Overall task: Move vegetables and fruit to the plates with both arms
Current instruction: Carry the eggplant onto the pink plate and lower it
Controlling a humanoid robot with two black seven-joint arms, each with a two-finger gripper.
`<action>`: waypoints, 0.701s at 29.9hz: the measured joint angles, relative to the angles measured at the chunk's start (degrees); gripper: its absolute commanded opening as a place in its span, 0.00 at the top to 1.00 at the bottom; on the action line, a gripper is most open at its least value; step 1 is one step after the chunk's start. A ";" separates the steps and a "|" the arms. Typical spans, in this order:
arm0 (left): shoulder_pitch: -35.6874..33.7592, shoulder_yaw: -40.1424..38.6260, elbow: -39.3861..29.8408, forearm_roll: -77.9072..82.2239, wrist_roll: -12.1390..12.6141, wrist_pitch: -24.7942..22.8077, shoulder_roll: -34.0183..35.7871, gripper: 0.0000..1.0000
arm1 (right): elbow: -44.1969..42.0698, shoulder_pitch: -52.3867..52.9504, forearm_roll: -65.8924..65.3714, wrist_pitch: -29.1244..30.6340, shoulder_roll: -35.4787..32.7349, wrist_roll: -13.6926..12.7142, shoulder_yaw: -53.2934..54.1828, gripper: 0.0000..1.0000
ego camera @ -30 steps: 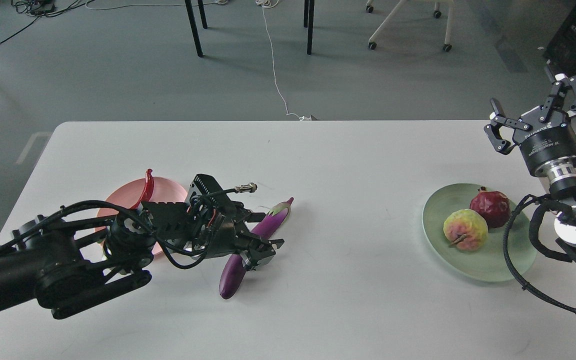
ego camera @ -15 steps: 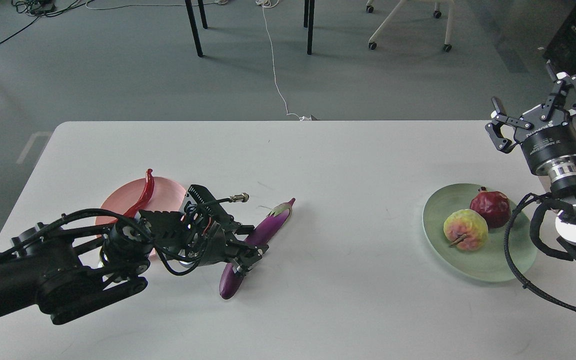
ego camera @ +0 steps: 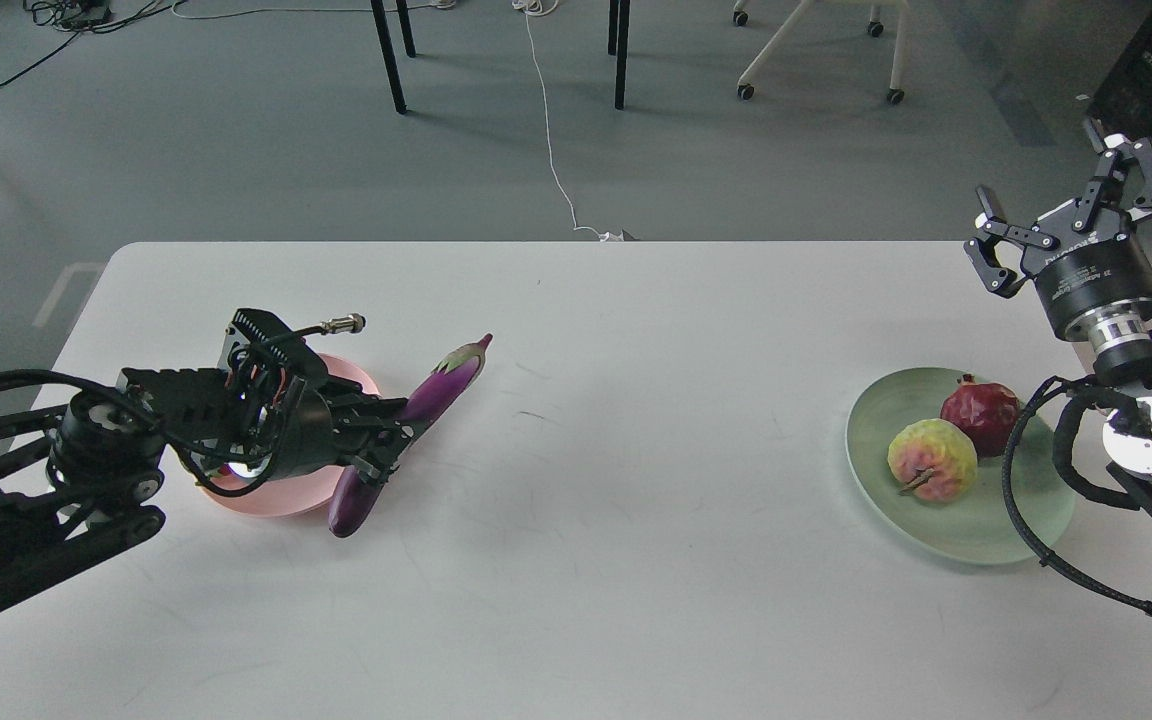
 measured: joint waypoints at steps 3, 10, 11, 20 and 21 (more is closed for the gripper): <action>0.00 0.18 2.26 -0.49 -0.52 0.34 1.11 0.88 | -0.39 0.41 0.00 -0.50 0.38 0.00 -0.59 0.01; 0.50 0.59 4.58 -0.84 -3.25 1.99 2.93 0.80 | -0.42 0.53 0.00 -0.89 0.62 0.00 -1.07 0.01; 0.59 0.62 4.96 -0.84 -3.27 2.09 2.93 0.77 | -0.41 0.47 0.00 -0.90 0.50 0.00 -1.07 0.01; 0.84 0.83 9.10 -0.93 -3.21 5.11 2.11 0.53 | -0.24 0.21 0.00 -0.87 0.33 0.00 -1.08 0.01; 0.84 0.83 9.14 -1.13 -3.29 5.21 2.18 0.49 | -0.14 0.19 0.00 -0.75 0.29 0.00 -1.08 0.01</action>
